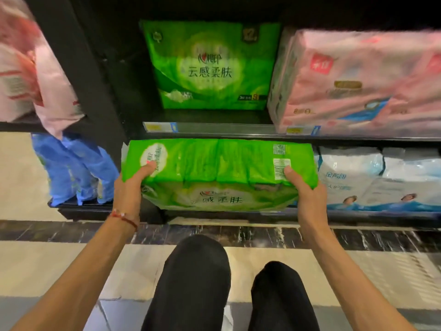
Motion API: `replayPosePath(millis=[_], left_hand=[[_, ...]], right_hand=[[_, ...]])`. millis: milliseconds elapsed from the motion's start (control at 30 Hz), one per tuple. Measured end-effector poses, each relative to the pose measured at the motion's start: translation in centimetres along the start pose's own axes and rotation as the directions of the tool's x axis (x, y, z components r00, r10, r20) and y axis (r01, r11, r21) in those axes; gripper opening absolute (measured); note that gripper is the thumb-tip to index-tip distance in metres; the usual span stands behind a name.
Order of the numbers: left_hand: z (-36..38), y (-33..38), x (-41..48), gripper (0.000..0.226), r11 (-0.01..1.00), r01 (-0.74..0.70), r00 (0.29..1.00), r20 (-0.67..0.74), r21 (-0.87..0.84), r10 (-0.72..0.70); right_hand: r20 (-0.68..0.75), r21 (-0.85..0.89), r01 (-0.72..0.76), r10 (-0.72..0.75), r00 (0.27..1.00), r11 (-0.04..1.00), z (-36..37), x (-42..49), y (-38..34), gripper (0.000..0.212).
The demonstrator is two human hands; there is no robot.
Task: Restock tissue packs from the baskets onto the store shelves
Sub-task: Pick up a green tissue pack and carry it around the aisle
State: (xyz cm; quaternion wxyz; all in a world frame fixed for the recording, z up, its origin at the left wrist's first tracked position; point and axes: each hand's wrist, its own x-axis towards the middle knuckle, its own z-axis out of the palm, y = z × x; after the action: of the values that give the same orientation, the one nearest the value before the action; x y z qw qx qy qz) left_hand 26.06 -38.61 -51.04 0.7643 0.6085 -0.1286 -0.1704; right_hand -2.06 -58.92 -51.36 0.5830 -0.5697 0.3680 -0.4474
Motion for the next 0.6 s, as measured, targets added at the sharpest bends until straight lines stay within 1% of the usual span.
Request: replayPosePath(millis=[67,167,233,367,467,533,567,600], left_hand=[[0.6,2.0,-0.1,0.035,0.999,-0.034,0.999,-0.012,-0.030,0.034],[1.7,4.9,-0.4,0.021,0.995,-0.079,0.997,-0.003,-0.062,0.078],[2.4,6.6,-0.6,0.020,0.990,-0.118,0.993,0.004,-0.081,0.118],[3.5,9.7,-0.4,0.033,0.974,-0.192,0.981,0.001,-0.123,0.193],[4.1,11.8,0.2,0.060,0.956,-0.252,0.967,-0.016,-0.151,0.253],[4.4,13.2,0.8,0.073,0.941,-0.293,0.956,-0.031,-0.171,0.292],[4.5,13.7,1.1,0.073,0.936,-0.306,0.952,-0.032,-0.174,0.305],[4.6,14.1,1.5,0.067,0.934,-0.309,0.951,-0.034,-0.177,0.308]], right_hand=[[0.004,0.025,0.028,-0.028,1.000,0.999,0.1,0.0,-1.9,0.037],[0.000,0.046,0.077,-0.077,0.997,0.996,0.2,-0.1,-4.8,0.047],[0.000,0.052,0.113,-0.113,0.994,0.992,0.1,0.0,-6.6,0.050],[-0.017,0.080,0.189,-0.188,0.982,0.979,0.3,1.2,-10.1,0.044],[-0.025,0.097,0.250,-0.249,0.968,0.963,1.3,2.1,-12.2,0.048],[-0.001,0.105,0.290,-0.291,0.957,0.951,2.1,2.8,-13.2,0.035],[0.018,0.110,0.305,-0.309,0.951,0.946,2.4,3.2,-13.7,0.029],[0.030,0.119,0.312,-0.318,0.948,0.942,2.7,3.5,-14.3,0.029]])
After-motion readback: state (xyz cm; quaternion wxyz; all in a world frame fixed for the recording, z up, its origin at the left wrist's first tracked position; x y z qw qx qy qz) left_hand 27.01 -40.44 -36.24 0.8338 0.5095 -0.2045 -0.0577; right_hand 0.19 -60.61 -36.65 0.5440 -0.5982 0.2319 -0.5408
